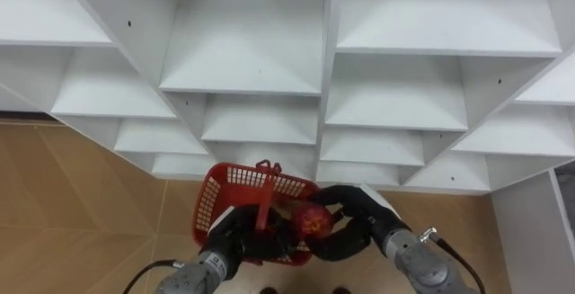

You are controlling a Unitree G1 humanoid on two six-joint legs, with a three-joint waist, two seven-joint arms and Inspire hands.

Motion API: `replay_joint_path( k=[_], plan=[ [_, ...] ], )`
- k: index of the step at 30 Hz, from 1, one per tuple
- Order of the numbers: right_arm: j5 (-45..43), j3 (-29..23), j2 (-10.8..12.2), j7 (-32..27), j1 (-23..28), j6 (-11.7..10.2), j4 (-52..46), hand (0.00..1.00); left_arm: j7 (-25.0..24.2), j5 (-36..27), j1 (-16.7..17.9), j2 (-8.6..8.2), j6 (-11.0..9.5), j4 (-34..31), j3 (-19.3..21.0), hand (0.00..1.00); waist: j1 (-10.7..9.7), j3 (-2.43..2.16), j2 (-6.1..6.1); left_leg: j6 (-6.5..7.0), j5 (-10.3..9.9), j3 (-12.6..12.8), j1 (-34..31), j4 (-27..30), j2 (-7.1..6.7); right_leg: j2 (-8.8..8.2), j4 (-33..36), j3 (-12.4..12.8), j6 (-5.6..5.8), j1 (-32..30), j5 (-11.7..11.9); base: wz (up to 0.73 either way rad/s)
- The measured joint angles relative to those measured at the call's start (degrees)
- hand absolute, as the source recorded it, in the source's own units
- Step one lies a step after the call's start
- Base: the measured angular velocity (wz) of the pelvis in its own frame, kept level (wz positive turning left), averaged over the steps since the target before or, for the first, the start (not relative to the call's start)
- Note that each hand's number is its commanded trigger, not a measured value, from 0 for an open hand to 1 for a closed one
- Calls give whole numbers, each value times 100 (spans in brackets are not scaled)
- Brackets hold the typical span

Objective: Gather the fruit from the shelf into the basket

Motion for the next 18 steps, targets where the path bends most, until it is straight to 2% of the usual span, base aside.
replay_joint_path(
  k=[5, 18],
  plan=[
    [-4, 2, 2, -37, -62, 0, 95, 100, -6, 3, -40, -10, 0, 0, -8, 100, -5, -2, 61, -1, 1, -9, -76, 12, 3, 4, 15, -5, -4, -73, 2, 0],
    [-444, 179, 13, -161, -372, 1, 765, 100, -165, 1, -97, 7, -1, 2, -129, 100, 5, 4, 51, -2, 3, 19, -146, 25, 2, -11, 34, -44, -10, -163, -7, 0]
  ],
)
